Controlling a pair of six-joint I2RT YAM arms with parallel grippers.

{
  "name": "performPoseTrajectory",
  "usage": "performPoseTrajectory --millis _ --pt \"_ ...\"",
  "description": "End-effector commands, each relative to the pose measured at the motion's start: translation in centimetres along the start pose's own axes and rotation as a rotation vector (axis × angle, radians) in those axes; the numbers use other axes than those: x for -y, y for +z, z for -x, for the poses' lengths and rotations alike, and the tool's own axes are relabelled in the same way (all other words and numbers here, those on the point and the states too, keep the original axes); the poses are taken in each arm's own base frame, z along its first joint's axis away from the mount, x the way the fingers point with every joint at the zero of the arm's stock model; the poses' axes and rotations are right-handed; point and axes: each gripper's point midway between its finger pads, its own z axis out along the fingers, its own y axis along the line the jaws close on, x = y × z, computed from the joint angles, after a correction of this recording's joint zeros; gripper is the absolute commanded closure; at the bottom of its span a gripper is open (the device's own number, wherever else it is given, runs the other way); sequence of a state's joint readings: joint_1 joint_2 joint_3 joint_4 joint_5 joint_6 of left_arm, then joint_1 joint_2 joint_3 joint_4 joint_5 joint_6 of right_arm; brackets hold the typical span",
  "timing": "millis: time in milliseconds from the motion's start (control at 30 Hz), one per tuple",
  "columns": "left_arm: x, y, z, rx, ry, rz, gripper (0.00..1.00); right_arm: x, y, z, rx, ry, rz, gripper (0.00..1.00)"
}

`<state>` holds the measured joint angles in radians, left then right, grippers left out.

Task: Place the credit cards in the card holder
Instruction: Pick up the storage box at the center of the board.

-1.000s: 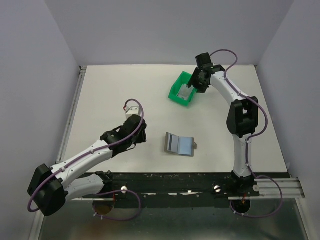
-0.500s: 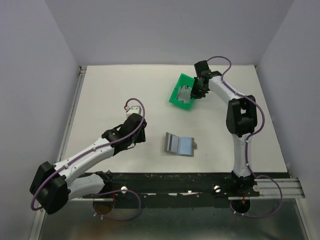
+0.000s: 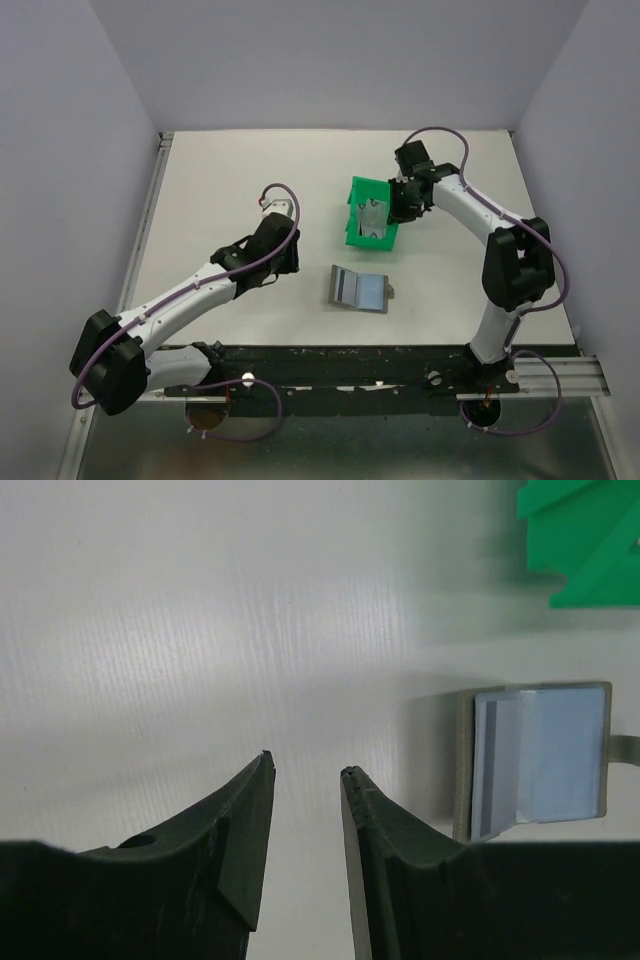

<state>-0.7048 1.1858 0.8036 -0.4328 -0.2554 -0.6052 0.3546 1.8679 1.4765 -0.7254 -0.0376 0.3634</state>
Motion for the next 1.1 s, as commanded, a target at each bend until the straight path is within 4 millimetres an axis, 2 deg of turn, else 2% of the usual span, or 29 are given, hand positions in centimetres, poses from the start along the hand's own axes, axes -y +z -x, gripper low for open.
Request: performPoseTrajectory --millis 0,200,300,433,600,700,800,967,1067 --pt "1.7 -1.3 3.1 0.084 0.0 -0.083 0.54 -2.0 -2.7 0.0 0.071 -0.118 0.067 0.99" --pt "2.9 -2.8 5.1 0.134 -0.005 -0.135 0.54 -4.2 -2.4 -0.9 0.046 -0.229 0.04 0.99" --pt "3.1 -3.5 5.5 0.145 -0.022 -0.15 0.54 -6.2 -3.2 -1.5 0.052 -0.29 0.069 0.99" --pt "3.4 -5.0 6.3 0.189 -0.042 -0.191 0.51 -7.5 -4.3 -2.3 0.059 -0.345 0.049 0.99" --pt "3.3 -7.3 7.7 0.241 -0.063 -0.213 0.45 -10.7 -5.9 -4.6 0.043 -0.408 0.118 0.99" --pt "2.7 -8.1 7.8 0.253 -0.074 -0.199 0.42 -13.1 -6.5 -6.3 0.016 -0.43 0.179 0.99" --pt "1.4 -8.1 6.7 0.218 -0.086 -0.146 0.41 -15.6 -6.4 -7.9 -0.01 -0.432 0.229 0.99" --pt "-1.1 -7.7 3.0 0.142 -0.132 -0.067 0.39 -19.3 -5.8 -10.3 -0.036 -0.485 0.26 0.99" --pt "-2.0 -7.8 1.2 0.124 -0.157 -0.067 0.34 -20.3 -4.7 -11.3 -0.061 -0.502 0.239 0.99"
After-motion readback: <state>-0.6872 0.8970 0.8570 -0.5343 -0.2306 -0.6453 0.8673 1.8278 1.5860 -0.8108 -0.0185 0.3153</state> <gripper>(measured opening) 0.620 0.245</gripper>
